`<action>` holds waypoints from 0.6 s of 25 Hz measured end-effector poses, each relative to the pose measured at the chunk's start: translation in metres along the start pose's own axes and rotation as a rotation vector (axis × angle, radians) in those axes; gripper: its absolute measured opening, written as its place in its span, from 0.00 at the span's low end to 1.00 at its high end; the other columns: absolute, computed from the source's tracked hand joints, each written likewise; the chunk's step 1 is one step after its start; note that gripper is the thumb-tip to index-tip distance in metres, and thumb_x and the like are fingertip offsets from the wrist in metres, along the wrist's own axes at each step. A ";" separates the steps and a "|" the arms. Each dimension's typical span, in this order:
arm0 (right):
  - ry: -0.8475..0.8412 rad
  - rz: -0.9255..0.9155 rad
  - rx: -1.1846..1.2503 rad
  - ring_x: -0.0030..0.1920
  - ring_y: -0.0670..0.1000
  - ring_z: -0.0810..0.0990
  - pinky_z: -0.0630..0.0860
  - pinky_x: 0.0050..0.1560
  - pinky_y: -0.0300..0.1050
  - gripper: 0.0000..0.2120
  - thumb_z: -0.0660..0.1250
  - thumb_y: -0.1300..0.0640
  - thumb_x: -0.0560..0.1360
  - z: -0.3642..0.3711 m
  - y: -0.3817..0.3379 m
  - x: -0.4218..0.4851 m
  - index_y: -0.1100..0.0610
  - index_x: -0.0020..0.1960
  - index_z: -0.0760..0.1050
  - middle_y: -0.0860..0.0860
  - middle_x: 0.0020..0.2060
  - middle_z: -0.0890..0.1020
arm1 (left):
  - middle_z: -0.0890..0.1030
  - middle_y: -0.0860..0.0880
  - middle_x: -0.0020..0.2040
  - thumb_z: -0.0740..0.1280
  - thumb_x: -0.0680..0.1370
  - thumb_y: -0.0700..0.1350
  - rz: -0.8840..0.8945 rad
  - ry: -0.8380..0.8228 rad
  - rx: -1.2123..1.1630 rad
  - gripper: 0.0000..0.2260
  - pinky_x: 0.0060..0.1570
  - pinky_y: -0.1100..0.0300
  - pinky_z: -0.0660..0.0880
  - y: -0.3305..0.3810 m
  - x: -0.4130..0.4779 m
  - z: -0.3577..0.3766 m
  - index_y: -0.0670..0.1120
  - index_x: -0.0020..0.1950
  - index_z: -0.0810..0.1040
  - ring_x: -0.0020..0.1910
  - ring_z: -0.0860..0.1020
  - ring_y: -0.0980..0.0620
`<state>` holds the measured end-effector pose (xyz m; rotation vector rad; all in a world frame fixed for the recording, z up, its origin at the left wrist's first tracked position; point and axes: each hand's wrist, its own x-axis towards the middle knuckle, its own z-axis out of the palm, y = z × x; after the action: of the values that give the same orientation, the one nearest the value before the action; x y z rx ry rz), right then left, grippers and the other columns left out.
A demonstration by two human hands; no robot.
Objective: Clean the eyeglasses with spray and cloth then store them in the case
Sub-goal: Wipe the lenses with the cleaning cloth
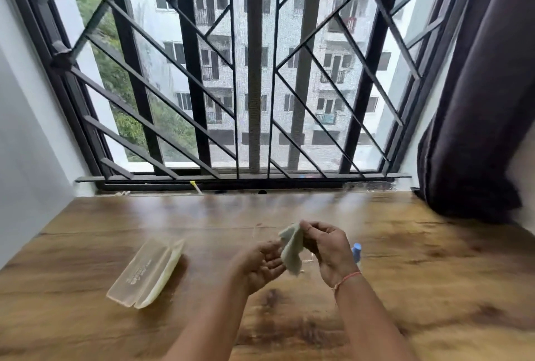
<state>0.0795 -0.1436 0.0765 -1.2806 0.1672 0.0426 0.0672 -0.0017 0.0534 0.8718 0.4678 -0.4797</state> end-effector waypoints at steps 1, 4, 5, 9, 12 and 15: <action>0.007 0.018 0.031 0.32 0.52 0.76 0.75 0.34 0.40 0.06 0.67 0.66 0.72 -0.004 -0.001 -0.001 0.64 0.37 0.78 0.56 0.29 0.80 | 0.82 0.44 0.30 0.62 0.77 0.35 0.025 0.001 -0.011 0.05 0.28 0.60 0.79 0.000 -0.001 0.002 0.38 0.43 0.76 0.28 0.81 0.50; 0.021 0.031 0.068 0.26 0.48 0.78 0.76 0.28 0.38 0.08 0.67 0.66 0.73 -0.013 -0.002 -0.004 0.62 0.35 0.78 0.52 0.26 0.81 | 0.81 0.46 0.27 0.62 0.75 0.29 0.131 0.052 0.014 0.08 0.27 0.64 0.78 0.007 -0.002 0.007 0.40 0.39 0.75 0.25 0.79 0.55; 0.033 0.025 0.059 0.27 0.48 0.77 0.76 0.28 0.38 0.08 0.67 0.66 0.73 -0.015 0.000 -0.004 0.62 0.35 0.78 0.52 0.26 0.81 | 0.80 0.47 0.26 0.63 0.75 0.30 0.162 0.066 0.039 0.08 0.27 0.65 0.77 0.011 -0.004 0.009 0.40 0.39 0.75 0.24 0.79 0.56; 0.148 -0.099 -0.189 0.35 0.52 0.74 0.71 0.36 0.43 0.09 0.68 0.63 0.73 -0.019 0.009 -0.006 0.59 0.34 0.78 0.55 0.31 0.79 | 0.82 0.47 0.29 0.67 0.72 0.32 0.272 0.092 0.156 0.05 0.31 0.64 0.79 0.016 -0.012 0.015 0.40 0.39 0.78 0.27 0.80 0.54; 0.226 -0.242 -0.350 0.39 0.51 0.77 0.74 0.39 0.41 0.03 0.71 0.60 0.71 -0.017 0.012 -0.012 0.58 0.39 0.81 0.52 0.35 0.82 | 0.82 0.45 0.31 0.69 0.71 0.32 0.334 0.119 0.200 0.03 0.32 0.61 0.80 0.011 -0.017 0.020 0.39 0.40 0.79 0.29 0.81 0.51; 0.268 -0.525 -0.478 0.42 0.48 0.81 0.76 0.45 0.34 0.09 0.74 0.63 0.67 -0.010 0.010 -0.025 0.62 0.48 0.83 0.50 0.41 0.84 | 0.83 0.43 0.32 0.69 0.71 0.33 0.392 0.143 0.201 0.01 0.31 0.60 0.79 0.006 -0.022 0.027 0.37 0.42 0.79 0.30 0.82 0.49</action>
<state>0.0526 -0.1490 0.0679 -1.7712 0.0451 -0.5711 0.0583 -0.0162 0.0845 1.1675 0.3702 -0.1043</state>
